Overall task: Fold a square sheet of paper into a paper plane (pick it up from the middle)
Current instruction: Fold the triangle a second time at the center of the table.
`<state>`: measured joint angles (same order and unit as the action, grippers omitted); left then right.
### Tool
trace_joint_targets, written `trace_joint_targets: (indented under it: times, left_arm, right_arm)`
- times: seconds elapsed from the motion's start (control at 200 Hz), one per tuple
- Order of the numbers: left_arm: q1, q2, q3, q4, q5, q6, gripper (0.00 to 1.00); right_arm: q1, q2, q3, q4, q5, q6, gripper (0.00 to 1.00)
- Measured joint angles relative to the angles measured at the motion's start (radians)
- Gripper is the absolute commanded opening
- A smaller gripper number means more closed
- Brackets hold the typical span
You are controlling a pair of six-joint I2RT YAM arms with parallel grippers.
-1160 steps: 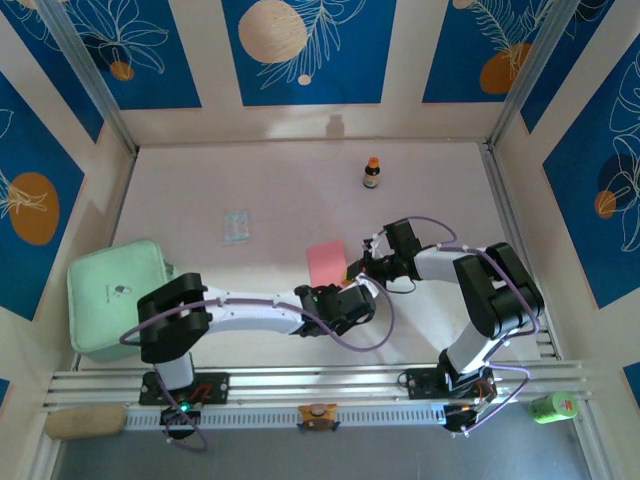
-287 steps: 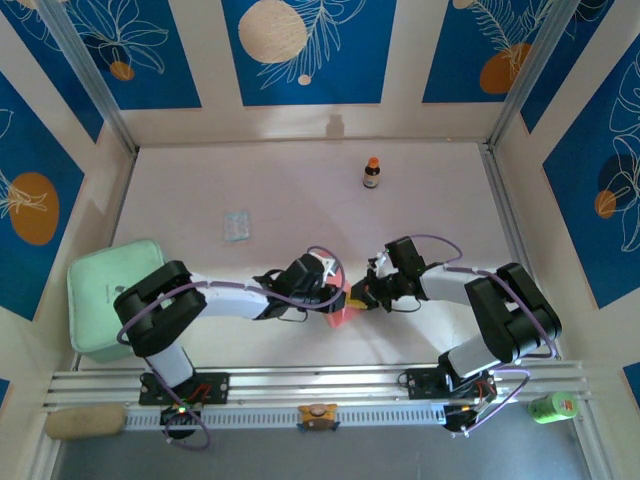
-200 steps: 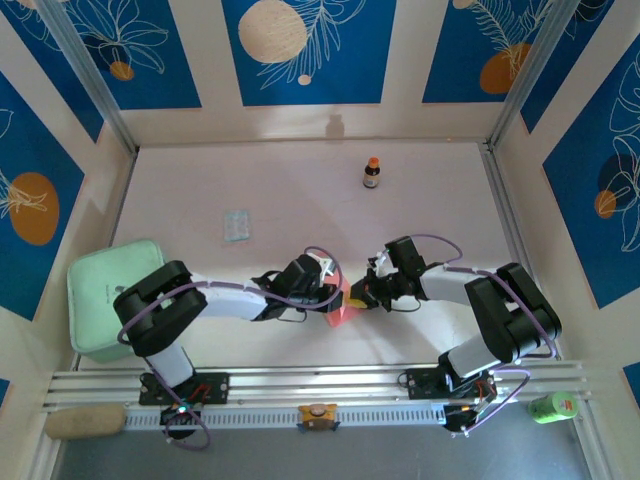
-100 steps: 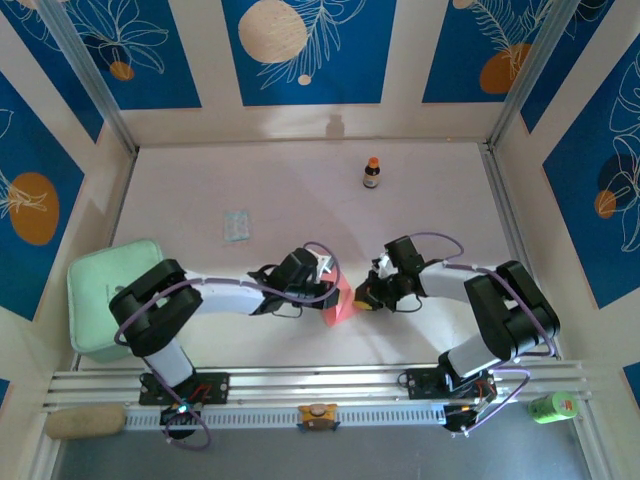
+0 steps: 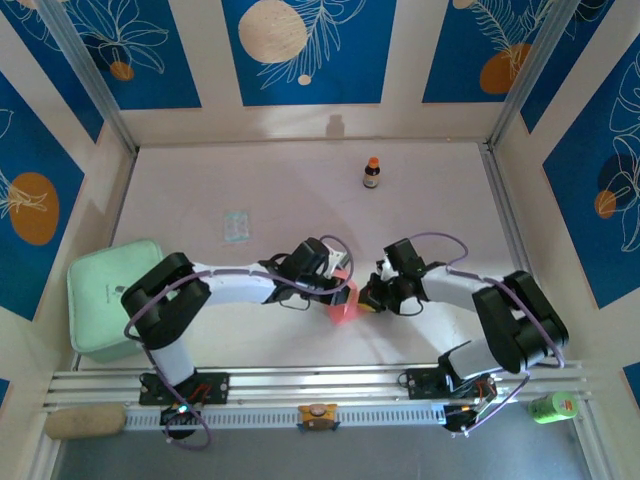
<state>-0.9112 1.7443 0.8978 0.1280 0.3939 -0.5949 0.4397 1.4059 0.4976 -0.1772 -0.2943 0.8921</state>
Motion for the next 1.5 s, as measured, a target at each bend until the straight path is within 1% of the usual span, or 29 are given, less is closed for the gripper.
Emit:
trace_joint_targets:
  times: [0.17,0.325,0.47,0.545,0.69,0.8,0.935,1.145,1.34,1.5]
  left_arm:
    - [0.000,0.047,0.058,-0.027,0.035,0.020,0.01]
    - [0.001,0.056,0.081,-0.067,0.053,0.049,0.01]
    - [0.001,0.056,0.081,-0.111,0.055,0.075,0.00]
    - [0.001,0.056,0.081,-0.120,0.055,0.079,0.01]
    - [0.002,0.056,0.081,-0.118,0.055,0.077,0.01]
    - [0.002,0.055,0.079,-0.114,0.054,0.073,0.01]
    - [0.002,0.053,0.075,-0.114,0.048,0.072,0.00]
    - [0.009,0.049,0.042,-0.114,0.040,0.061,0.00]
    - [0.011,0.032,0.025,-0.110,0.039,0.050,0.04]
    - [0.011,0.018,0.017,-0.099,0.040,0.043,0.04]
  right_arm:
    - [0.004,-0.101,-0.068,-0.003,0.019,0.061,0.00]
    - [0.000,-0.128,-0.074,0.000,0.016,0.066,0.00]
    - [-0.040,-0.118,-0.070,0.013,-0.016,0.041,0.00]
    - [-0.055,-0.079,-0.053,0.033,-0.039,0.024,0.00]
    - [-0.061,0.004,-0.014,0.073,-0.073,0.002,0.00]
    - [-0.058,0.044,-0.006,0.092,-0.076,-0.002,0.00]
    - [-0.044,0.040,-0.018,0.092,-0.072,0.003,0.00]
    - [-0.014,-0.009,-0.056,0.092,-0.063,0.042,0.00]
    - [0.012,-0.010,-0.056,0.090,-0.060,0.060,0.00]
    - [0.013,-0.031,-0.056,0.079,-0.049,0.060,0.00]
